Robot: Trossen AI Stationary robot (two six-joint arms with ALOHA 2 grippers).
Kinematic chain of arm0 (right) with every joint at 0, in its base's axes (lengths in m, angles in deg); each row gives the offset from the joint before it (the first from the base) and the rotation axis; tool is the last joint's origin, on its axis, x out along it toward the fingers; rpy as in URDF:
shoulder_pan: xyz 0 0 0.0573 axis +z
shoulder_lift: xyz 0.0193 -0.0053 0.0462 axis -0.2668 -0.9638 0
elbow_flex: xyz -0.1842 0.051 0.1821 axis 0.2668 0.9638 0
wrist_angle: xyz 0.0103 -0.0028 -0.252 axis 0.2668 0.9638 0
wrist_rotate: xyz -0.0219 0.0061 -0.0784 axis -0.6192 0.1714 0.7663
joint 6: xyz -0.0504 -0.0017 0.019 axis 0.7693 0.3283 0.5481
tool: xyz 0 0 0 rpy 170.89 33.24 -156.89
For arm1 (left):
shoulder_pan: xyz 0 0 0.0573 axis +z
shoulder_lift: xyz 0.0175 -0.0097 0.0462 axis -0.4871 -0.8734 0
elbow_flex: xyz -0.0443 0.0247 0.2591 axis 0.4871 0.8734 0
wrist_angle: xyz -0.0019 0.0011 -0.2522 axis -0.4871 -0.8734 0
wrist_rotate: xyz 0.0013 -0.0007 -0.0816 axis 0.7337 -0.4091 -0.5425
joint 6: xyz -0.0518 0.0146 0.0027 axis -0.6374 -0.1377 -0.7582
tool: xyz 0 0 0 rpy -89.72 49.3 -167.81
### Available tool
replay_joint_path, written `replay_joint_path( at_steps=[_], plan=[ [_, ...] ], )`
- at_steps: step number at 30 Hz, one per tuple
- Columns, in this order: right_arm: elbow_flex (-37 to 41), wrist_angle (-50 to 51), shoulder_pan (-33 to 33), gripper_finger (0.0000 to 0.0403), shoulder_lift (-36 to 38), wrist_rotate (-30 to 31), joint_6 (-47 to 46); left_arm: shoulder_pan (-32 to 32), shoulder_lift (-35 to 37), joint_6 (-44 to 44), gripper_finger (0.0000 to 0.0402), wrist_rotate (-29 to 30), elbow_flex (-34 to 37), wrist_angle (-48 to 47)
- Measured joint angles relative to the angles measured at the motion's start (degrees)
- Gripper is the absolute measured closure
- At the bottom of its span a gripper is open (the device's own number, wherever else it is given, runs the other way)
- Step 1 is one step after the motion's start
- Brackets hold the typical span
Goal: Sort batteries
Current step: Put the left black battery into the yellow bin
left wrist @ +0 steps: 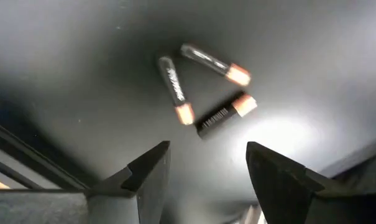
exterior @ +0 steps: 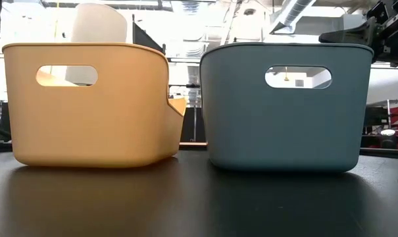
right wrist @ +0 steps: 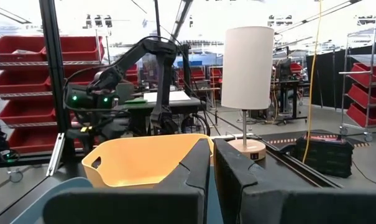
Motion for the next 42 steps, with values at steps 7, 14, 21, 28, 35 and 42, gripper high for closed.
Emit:
replay_joint_path(
  at_steps=[7,14,21,28,35,42],
  plan=[
    [0.0,0.0,0.0,0.0361,0.0,0.0,1.0,0.0,-3.7,-4.1,0.0198,0.8,0.0,-0.4],
    [0.0,0.0,0.0,0.0361,0.0,0.0,1.1,0.1,-3.8,-4.8,0.0198,1.8,0.3,-4.0],
    [0.0,0.0,0.0,0.0361,0.0,0.0,1.0,0.0,-4.0,-5.0,0.0198,0.9,2.3,-4.3],
    [0.0,0.0,0.0,0.0361,0.0,0.0,1.0,0.0,-4.0,-4.1,0.0198,1.7,2.3,-4.2],
    [0.0,0.0,0.0,0.0361,0.0,0.0,1.0,0.0,-6.0,-2.1,0.0203,0.6,2.1,-3.9],
    [0.0,0.0,0.0,0.0361,0.0,0.0,1.1,0.1,-7.5,0.6,0.0246,-0.1,2.1,-3.9]
  ],
)
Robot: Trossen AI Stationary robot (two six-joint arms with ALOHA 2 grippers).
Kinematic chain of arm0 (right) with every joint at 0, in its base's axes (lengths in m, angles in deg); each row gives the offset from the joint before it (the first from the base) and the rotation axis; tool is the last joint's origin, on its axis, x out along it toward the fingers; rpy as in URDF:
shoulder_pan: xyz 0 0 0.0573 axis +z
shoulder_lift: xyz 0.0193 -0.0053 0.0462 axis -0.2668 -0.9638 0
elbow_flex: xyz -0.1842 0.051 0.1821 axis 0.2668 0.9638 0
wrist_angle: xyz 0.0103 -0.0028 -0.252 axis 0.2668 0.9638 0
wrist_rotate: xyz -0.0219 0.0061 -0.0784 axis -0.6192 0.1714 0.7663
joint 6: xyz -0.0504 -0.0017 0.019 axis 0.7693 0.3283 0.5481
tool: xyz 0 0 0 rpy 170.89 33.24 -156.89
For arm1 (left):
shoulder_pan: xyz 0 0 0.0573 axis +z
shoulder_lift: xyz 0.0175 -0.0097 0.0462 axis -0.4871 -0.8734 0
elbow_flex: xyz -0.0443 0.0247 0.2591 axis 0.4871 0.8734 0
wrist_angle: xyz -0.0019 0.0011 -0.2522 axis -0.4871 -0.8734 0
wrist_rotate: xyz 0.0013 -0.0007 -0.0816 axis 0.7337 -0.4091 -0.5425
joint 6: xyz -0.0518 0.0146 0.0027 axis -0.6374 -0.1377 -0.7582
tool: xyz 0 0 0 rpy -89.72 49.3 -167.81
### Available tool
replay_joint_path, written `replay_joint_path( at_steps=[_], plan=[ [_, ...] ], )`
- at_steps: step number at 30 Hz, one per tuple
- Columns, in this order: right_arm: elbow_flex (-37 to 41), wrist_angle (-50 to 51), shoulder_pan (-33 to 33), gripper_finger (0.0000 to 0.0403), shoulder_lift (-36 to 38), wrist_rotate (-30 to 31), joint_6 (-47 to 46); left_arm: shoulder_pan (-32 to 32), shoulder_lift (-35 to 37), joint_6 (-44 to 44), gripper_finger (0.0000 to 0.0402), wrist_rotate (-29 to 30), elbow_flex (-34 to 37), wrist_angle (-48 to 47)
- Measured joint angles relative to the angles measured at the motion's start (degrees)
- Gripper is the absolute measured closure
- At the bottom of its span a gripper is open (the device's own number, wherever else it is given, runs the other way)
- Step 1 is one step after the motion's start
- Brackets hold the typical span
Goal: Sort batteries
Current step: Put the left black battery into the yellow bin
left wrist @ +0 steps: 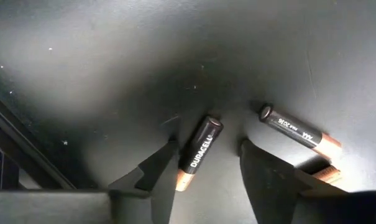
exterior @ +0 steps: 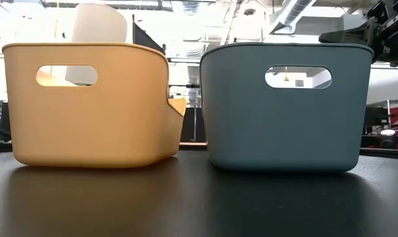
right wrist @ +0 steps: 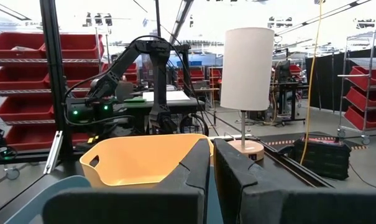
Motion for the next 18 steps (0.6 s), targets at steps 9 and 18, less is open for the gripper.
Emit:
replay_joint_path(
  at_steps=[9,18],
  plan=[
    [0.0,0.0,0.0,0.0361,0.0,0.0,0.0,0.0,-0.2,2.8,0.033,-0.6,0.1,-1.0],
    [0.0,0.0,0.0,0.0361,0.0,0.0,0.5,0.0,-0.2,3.2,0.0386,-0.7,0.2,-1.7]
  ],
)
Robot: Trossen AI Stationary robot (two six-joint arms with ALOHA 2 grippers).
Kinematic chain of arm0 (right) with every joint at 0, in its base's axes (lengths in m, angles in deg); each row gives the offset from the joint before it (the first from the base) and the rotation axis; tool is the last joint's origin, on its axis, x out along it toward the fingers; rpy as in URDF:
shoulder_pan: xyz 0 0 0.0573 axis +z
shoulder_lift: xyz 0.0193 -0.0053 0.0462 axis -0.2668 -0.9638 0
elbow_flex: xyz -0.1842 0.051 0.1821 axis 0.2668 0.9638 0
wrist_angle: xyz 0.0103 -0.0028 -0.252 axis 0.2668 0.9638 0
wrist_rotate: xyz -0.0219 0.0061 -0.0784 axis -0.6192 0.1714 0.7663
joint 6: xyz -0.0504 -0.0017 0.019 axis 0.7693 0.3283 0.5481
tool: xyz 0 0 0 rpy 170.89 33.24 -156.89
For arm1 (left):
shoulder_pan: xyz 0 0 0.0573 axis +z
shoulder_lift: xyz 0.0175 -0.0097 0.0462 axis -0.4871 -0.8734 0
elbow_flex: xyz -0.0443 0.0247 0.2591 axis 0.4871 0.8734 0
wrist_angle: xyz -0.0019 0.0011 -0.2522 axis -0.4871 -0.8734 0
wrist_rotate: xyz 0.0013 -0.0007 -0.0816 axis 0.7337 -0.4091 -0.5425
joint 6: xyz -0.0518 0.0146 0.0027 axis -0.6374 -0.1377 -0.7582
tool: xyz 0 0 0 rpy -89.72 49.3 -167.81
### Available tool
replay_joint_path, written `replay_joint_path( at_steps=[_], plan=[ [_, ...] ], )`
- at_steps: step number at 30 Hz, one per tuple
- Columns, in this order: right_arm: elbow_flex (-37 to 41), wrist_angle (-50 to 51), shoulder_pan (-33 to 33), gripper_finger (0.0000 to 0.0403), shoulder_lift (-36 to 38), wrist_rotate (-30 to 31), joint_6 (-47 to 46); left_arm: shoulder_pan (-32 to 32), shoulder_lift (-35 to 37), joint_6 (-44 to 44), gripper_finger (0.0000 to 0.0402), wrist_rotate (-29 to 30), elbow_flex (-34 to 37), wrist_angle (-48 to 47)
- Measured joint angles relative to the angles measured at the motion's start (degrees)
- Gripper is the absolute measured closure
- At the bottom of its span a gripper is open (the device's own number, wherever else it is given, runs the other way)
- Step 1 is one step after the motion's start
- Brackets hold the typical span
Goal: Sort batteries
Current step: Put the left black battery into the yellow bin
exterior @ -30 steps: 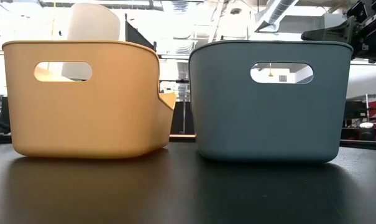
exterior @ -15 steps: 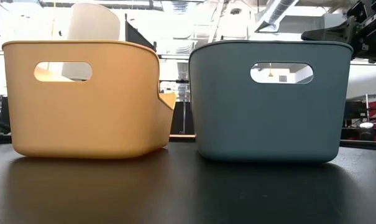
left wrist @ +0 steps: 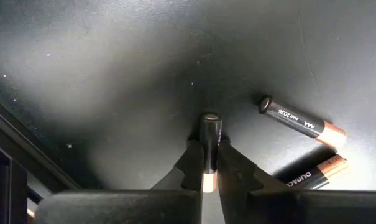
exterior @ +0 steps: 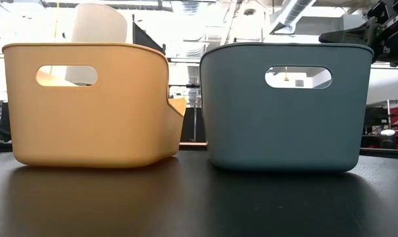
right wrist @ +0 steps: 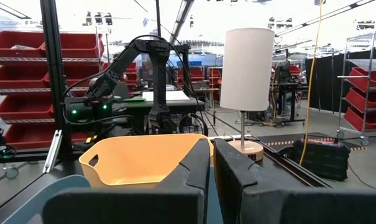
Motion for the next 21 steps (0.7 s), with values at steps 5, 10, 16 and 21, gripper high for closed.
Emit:
replay_joint_path(
  at_steps=[5,10,16,21],
  plan=[
    [0.0,0.0,0.0,0.0361,0.0,0.0,0.0,0.0,0.8,0.4,0.0386,0.0,-0.3,-0.2],
    [0.0,0.0,0.0,0.0361,0.0,0.0,0.0,0.0,3.0,0.5,0.0386,0.8,-0.8,-2.1],
    [0.0,0.0,0.0,0.0361,0.0,0.0,0.0,-0.1,6.8,0.5,0.0386,3.1,-1.3,-4.6],
    [0.0,0.0,0.0,0.0361,0.0,0.0,0.0,0.0,11.7,1.2,0.0386,6.7,-1.4,-4.6]
  ],
)
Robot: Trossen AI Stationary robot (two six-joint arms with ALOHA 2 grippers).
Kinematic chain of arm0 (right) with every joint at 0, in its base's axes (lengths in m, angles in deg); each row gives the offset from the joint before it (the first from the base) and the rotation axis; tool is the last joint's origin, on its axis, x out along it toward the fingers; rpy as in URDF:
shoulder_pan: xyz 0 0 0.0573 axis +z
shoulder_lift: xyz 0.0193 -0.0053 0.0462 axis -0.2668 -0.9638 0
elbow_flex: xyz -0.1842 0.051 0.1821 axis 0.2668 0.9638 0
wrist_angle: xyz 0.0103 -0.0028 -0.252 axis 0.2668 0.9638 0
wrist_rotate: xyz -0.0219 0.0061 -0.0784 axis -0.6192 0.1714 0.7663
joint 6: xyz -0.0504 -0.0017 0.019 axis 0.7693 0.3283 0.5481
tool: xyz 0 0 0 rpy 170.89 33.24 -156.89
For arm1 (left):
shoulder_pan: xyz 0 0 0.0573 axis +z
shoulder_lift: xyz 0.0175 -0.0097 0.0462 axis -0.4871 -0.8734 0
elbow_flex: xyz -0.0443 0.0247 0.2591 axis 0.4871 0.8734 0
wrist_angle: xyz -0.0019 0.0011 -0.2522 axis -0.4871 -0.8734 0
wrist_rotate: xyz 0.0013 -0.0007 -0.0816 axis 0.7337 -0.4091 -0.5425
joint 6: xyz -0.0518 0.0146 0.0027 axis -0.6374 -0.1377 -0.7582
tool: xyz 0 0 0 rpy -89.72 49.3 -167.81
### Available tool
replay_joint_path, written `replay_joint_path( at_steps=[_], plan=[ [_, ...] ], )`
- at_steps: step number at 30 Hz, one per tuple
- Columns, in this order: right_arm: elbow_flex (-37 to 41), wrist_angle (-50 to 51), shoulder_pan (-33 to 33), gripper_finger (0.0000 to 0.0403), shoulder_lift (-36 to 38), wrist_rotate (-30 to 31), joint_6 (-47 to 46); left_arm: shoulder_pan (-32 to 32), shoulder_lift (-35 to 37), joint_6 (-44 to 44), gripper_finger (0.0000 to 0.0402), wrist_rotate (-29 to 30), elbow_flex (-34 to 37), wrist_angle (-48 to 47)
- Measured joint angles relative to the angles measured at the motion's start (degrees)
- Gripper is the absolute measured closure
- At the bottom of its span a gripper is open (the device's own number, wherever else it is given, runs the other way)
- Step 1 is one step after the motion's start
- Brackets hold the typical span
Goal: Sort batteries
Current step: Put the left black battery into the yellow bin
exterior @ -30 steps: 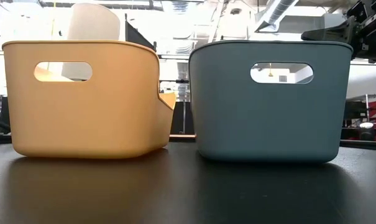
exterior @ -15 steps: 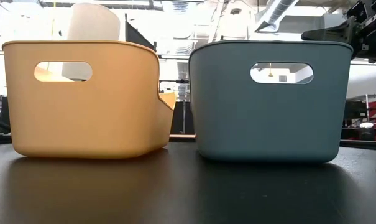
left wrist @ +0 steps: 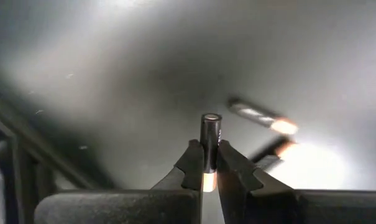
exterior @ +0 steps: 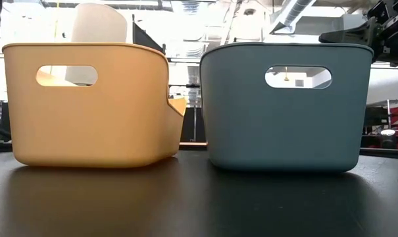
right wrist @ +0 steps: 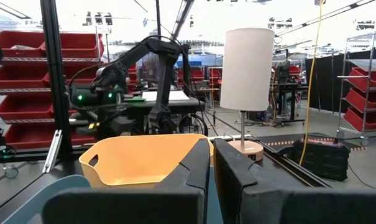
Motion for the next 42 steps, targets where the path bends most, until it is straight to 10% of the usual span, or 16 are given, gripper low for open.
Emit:
replay_joint_path(
  at_steps=[17,34,42],
  plan=[
    [0.0,0.0,0.0,0.0361,0.0,0.0,0.0,8.8,28.9,23.5,0.0386,41.1,-0.2,1.9],
    [0.0,0.0,0.0,0.0361,0.0,0.0,0.0,34.7,23.1,56.1,0.0379,30.1,-0.2,15.8],
    [0.0,0.0,0.0,0.0361,0.0,0.0,0.0,38.0,17.5,60.2,0.0271,27.3,-0.2,17.9]
  ],
)
